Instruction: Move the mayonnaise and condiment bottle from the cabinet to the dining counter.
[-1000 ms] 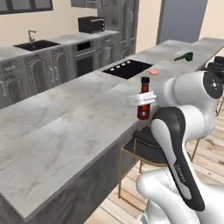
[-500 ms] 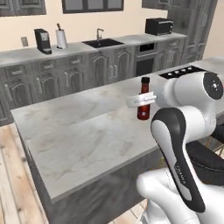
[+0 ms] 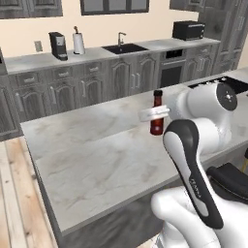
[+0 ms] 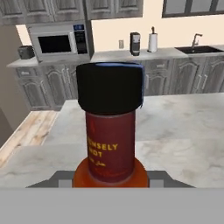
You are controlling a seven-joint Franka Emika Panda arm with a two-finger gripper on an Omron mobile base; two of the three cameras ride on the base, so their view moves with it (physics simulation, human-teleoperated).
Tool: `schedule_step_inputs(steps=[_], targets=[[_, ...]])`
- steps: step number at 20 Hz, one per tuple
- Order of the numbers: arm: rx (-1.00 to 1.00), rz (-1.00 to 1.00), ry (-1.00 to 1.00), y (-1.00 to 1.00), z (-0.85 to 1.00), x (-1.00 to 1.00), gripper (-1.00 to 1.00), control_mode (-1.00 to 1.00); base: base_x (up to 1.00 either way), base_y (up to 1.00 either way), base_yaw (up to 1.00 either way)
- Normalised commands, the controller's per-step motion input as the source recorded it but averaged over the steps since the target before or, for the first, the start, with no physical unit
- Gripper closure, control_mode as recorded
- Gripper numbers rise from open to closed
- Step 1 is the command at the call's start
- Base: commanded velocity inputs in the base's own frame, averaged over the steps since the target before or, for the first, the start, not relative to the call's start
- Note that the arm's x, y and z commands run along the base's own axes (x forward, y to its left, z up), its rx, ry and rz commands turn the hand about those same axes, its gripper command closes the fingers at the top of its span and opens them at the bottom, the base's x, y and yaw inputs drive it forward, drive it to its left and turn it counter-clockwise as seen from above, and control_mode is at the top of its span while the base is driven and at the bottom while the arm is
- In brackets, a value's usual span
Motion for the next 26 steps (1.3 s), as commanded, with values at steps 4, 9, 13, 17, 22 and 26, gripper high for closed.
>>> schedule_step_inputs(steps=[4,9,13,17,22,26], targets=[[-0.03,0.04,0.0,-0.3,-0.22,0.3,1.0,-1.0,0.0,0.0,0.0],[-0.11,0.0,0.0,-0.18,-0.24,0.25,1.0,-1.0,0.0,0.0,0.0],[-0.05,0.03,0.0,-0.77,-0.36,0.19,1.0,-1.0,0.0,0.0,0.0],[0.0,0.08,0.0,-1.0,-0.4,0.21,1.0,-1.0,0.0,0.0,0.0],[0.02,0.12,0.0,-1.0,-0.2,0.38,1.0,-1.0,0.0,0.0,0.0],[0.01,0.15,-0.01,-1.0,-0.02,0.44,1.0,-1.0,0.0,0.0,0.0]])
